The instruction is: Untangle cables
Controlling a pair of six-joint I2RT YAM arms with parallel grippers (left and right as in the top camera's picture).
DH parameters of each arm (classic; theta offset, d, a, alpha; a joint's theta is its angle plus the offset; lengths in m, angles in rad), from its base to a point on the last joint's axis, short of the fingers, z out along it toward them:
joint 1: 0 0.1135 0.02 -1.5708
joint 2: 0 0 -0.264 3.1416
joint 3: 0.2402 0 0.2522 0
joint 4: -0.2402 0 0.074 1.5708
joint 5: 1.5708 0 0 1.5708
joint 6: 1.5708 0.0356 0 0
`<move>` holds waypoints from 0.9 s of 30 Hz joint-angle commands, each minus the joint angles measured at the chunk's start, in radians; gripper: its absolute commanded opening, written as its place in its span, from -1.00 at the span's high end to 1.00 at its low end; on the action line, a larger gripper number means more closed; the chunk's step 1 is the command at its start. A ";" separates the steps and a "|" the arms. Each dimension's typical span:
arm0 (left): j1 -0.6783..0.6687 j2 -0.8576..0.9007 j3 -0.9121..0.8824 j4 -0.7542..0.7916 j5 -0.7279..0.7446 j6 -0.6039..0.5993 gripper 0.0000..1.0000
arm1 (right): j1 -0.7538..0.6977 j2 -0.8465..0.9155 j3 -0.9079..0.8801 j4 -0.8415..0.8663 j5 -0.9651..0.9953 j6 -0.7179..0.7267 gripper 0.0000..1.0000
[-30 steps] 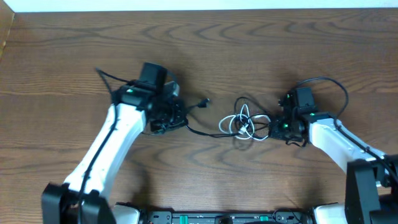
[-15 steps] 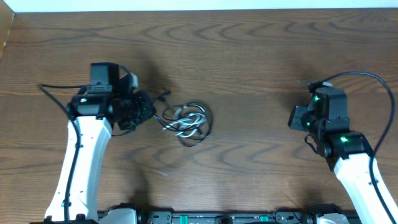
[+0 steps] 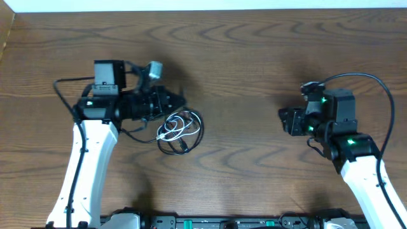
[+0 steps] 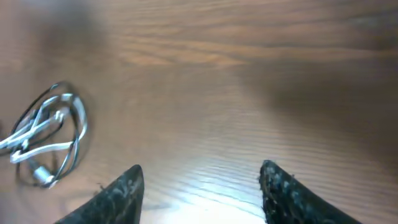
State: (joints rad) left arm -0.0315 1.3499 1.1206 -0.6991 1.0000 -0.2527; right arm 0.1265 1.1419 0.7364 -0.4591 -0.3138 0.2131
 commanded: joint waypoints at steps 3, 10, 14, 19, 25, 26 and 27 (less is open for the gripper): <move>-0.095 -0.015 0.016 0.109 0.227 0.050 0.85 | 0.034 0.079 0.015 0.003 -0.172 -0.054 -0.23; -0.217 -0.014 0.016 0.175 -0.003 0.049 0.10 | 0.045 0.135 0.015 0.013 -0.113 -0.054 -0.13; -0.237 -0.014 0.016 0.105 -0.175 0.050 -0.05 | 0.045 0.134 0.015 0.010 -0.078 -0.054 -0.15; -0.236 -0.011 0.014 -0.082 -0.617 0.004 -0.05 | 0.046 0.135 0.015 0.008 -0.084 -0.053 -0.26; -0.235 0.002 -0.008 -0.160 -0.871 -0.143 -0.05 | 0.066 0.144 0.013 0.006 -0.108 -0.053 -0.27; -0.235 0.005 -0.010 -0.159 -0.870 -0.152 -0.05 | 0.075 0.151 0.013 0.006 -0.108 -0.053 -0.27; -0.235 0.010 -0.012 -0.158 -0.871 -0.158 -0.06 | 0.088 0.159 0.013 0.006 -0.108 -0.053 -0.28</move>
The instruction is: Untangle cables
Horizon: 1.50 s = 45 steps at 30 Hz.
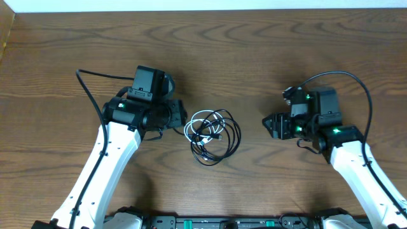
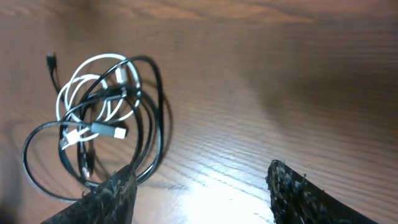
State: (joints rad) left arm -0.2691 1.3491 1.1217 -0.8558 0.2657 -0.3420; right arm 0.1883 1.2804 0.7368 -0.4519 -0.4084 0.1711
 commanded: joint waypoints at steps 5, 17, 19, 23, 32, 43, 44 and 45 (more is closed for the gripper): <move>0.002 0.066 -0.019 -0.007 -0.119 -0.083 -0.06 | 0.102 0.100 0.013 0.019 -0.013 -0.011 -0.26; 0.002 0.269 -0.019 0.006 0.039 -0.082 -0.07 | 0.263 0.317 0.013 0.213 -0.009 0.042 -0.13; 0.001 0.299 -0.019 0.024 0.082 -0.082 -0.07 | 0.279 0.348 0.013 0.258 -0.005 0.042 -0.07; 0.001 0.360 -0.019 0.050 0.113 -0.082 -0.07 | 0.302 0.402 0.013 0.294 0.064 0.113 -0.01; -0.018 0.495 -0.019 0.133 0.223 -0.082 -0.07 | 0.352 0.494 0.013 0.351 0.065 0.166 0.56; -0.046 0.526 -0.018 0.128 0.220 -0.082 0.85 | 0.354 0.494 0.013 0.298 0.124 0.166 0.98; -0.044 0.526 -0.018 0.127 0.220 -0.082 0.85 | 0.354 0.494 0.013 0.286 0.133 0.166 0.98; -0.040 0.526 -0.018 0.124 0.220 -0.082 0.85 | 0.352 0.494 0.013 0.277 0.140 0.166 0.98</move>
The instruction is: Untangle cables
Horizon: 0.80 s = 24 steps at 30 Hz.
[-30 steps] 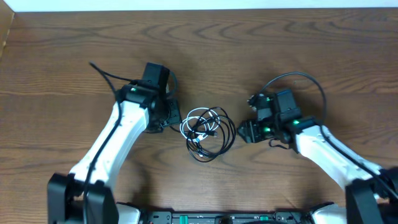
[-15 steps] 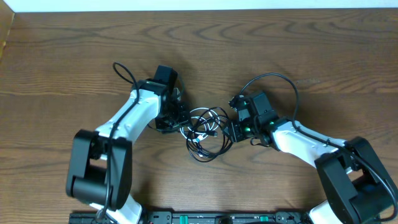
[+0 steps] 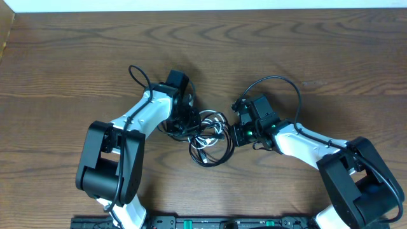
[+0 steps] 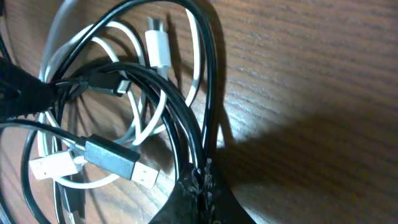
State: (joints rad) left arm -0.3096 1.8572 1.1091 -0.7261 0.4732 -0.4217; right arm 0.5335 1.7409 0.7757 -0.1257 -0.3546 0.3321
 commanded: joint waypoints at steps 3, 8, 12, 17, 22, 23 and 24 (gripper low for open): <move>0.020 0.010 -0.006 -0.021 0.013 0.001 0.85 | -0.005 0.034 -0.026 -0.055 0.087 0.016 0.98; 0.065 -0.054 -0.005 -0.040 0.013 0.044 0.85 | -0.045 0.026 -0.026 -0.084 0.095 0.020 0.98; 0.109 -0.158 -0.005 -0.051 0.013 0.070 0.85 | -0.093 0.007 -0.026 -0.130 0.145 0.019 0.98; 0.177 -0.333 -0.005 -0.051 0.013 0.070 0.85 | -0.182 -0.075 -0.026 -0.187 0.169 0.002 0.98; 0.236 -0.483 -0.005 -0.051 0.014 0.069 0.85 | -0.293 -0.238 -0.026 -0.250 0.230 -0.026 0.98; 0.243 -0.499 -0.005 -0.051 0.014 0.069 0.85 | -0.305 -0.262 -0.026 -0.261 0.249 -0.026 0.98; 0.254 -0.521 -0.005 -0.051 0.014 0.069 0.85 | -0.323 -0.300 -0.026 -0.276 0.277 -0.026 0.98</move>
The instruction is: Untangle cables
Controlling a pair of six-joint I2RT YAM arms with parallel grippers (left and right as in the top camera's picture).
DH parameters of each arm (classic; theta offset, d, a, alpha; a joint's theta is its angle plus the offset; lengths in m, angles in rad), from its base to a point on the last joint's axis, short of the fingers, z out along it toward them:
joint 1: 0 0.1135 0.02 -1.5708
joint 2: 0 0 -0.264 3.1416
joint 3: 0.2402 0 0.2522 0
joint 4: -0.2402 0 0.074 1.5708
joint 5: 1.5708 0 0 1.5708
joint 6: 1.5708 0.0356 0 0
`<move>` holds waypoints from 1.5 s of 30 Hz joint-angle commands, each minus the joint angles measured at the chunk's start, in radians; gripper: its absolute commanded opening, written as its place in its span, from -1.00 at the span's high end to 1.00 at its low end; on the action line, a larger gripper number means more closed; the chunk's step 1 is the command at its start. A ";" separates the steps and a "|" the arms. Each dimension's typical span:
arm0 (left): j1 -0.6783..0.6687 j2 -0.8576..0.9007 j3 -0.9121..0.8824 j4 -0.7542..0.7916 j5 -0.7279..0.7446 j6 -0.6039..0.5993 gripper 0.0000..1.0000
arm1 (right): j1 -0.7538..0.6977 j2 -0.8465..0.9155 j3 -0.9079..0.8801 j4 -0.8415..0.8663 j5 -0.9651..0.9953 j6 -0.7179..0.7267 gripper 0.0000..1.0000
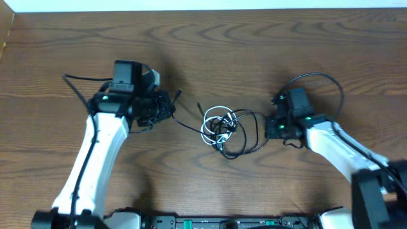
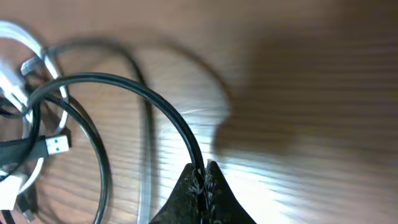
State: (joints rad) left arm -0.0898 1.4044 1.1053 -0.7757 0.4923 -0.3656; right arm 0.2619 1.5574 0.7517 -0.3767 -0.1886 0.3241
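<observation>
A tangle of white and black cables lies mid-table. My left gripper is left of it, apparently shut on a thin black strand that runs taut to the tangle. To the right of the tangle, my right gripper is shut on the black cable's big loop. In the right wrist view the fingertips pinch that black cable. A USB plug and the white cable show at the left edge.
The wooden table runs to a pale wall at the far edge. A dark equipment rail lines the near edge. Each arm's own black lead arcs above its wrist.
The two grippers have moved apart, left one leftwards and right one rightwards. The tangle is drawn wider, with a black strand stretched towards the left gripper and the loop pulled right.
First the bundle lay at the left by my left gripper, with my right gripper open far to the right. Then the bundle lay mid-table between both grippers. Later both were at it, the right one shut on a black loop. Now they hold it spread apart.
</observation>
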 commanded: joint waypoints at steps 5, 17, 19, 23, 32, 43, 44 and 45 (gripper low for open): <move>0.100 -0.154 -0.002 -0.002 -0.005 0.013 0.85 | -0.127 -0.278 -0.002 -0.074 0.219 -0.018 0.98; 0.322 -0.304 -0.002 -0.003 0.020 -0.013 0.85 | -0.318 -0.562 -0.002 -0.034 0.285 -0.019 0.98; 0.360 -0.313 -0.002 -0.006 0.041 -0.013 0.85 | -0.353 -0.575 -0.002 -0.031 0.312 -0.019 0.98; 0.466 -0.318 -0.002 -0.009 0.080 -0.013 0.85 | -0.460 -0.575 -0.002 -0.045 0.340 -0.052 0.98; 0.631 -0.318 -0.002 -0.008 0.095 -0.013 0.85 | -0.649 -0.547 -0.002 -0.095 0.367 -0.039 0.98; 0.660 -0.310 -0.002 -0.004 0.129 -0.037 0.85 | -0.708 -0.506 -0.002 -0.122 0.134 0.009 0.98; 0.650 -0.307 -0.002 -0.003 0.129 -0.037 0.85 | -0.705 -0.500 -0.002 -0.126 0.091 0.009 0.98; 0.637 -0.304 -0.002 0.000 0.129 -0.037 0.85 | -0.703 -0.494 -0.002 -0.130 0.048 0.008 0.97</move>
State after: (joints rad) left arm 0.5766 1.0958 1.1053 -0.7818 0.5976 -0.3939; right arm -0.4412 1.0435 0.7506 -0.4992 0.0349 0.3134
